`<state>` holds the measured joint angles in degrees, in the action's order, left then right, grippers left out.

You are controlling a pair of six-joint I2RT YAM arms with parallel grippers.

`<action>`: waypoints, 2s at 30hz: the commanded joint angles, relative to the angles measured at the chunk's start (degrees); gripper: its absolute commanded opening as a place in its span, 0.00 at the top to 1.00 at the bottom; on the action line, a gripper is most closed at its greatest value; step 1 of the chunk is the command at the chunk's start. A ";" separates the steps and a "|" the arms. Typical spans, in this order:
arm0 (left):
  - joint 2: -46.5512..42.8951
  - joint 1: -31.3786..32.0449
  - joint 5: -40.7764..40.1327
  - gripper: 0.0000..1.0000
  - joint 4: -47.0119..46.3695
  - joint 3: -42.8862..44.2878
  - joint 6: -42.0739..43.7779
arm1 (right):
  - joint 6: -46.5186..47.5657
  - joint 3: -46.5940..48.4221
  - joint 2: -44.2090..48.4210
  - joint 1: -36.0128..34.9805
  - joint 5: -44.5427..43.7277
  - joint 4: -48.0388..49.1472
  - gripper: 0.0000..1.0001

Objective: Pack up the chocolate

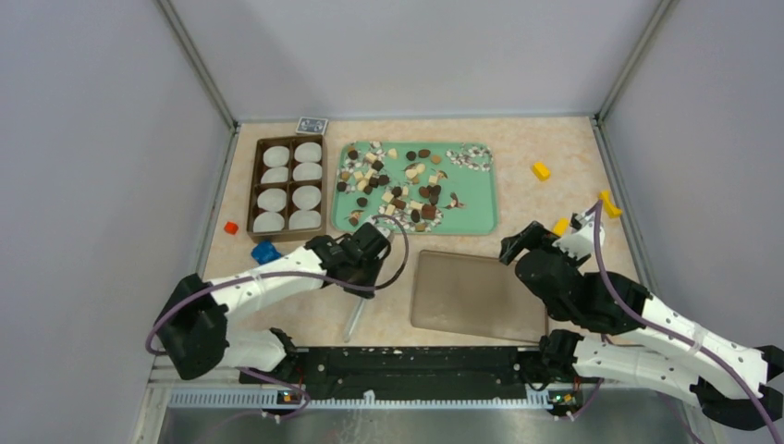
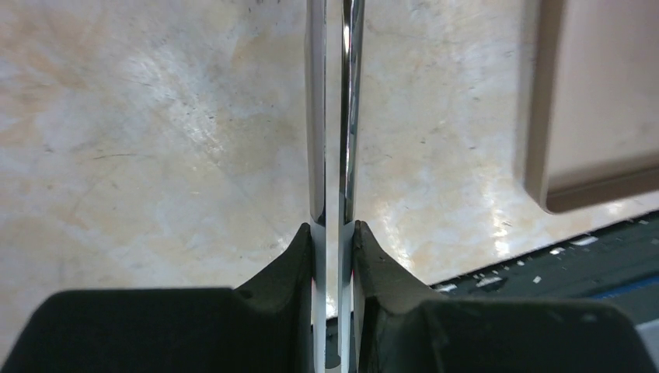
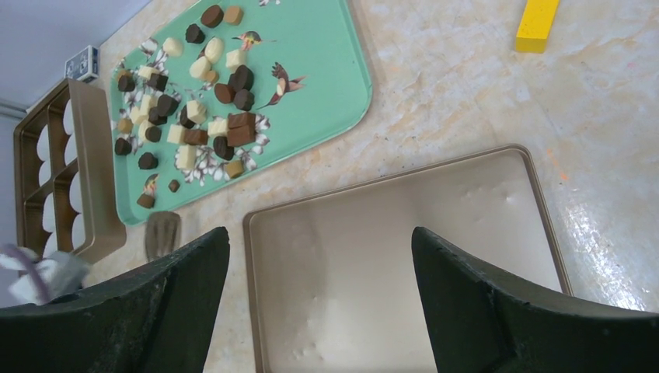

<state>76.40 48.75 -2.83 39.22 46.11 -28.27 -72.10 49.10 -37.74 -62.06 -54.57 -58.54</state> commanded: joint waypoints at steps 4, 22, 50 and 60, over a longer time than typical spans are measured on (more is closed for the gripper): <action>-7.88 0.04 -6.80 0.75 12.99 14.37 4.53 | 0.68 0.66 0.72 0.36 -1.36 -0.19 0.15; -7.91 -0.05 -4.69 0.58 9.46 9.17 -0.19 | -0.62 -1.43 2.89 0.30 -1.50 -0.92 0.16; -3.85 -3.46 -20.19 0.59 8.62 24.14 -2.19 | -1.30 -2.78 3.47 0.36 -1.26 -1.01 0.16; 0.46 -9.06 -15.08 0.59 2.95 21.20 -3.94 | -0.68 -2.43 3.46 0.34 -1.16 -1.56 0.16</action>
<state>77.71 41.12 -19.49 47.57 68.42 -30.61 -73.21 46.48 -34.26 -62.06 -54.76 -59.86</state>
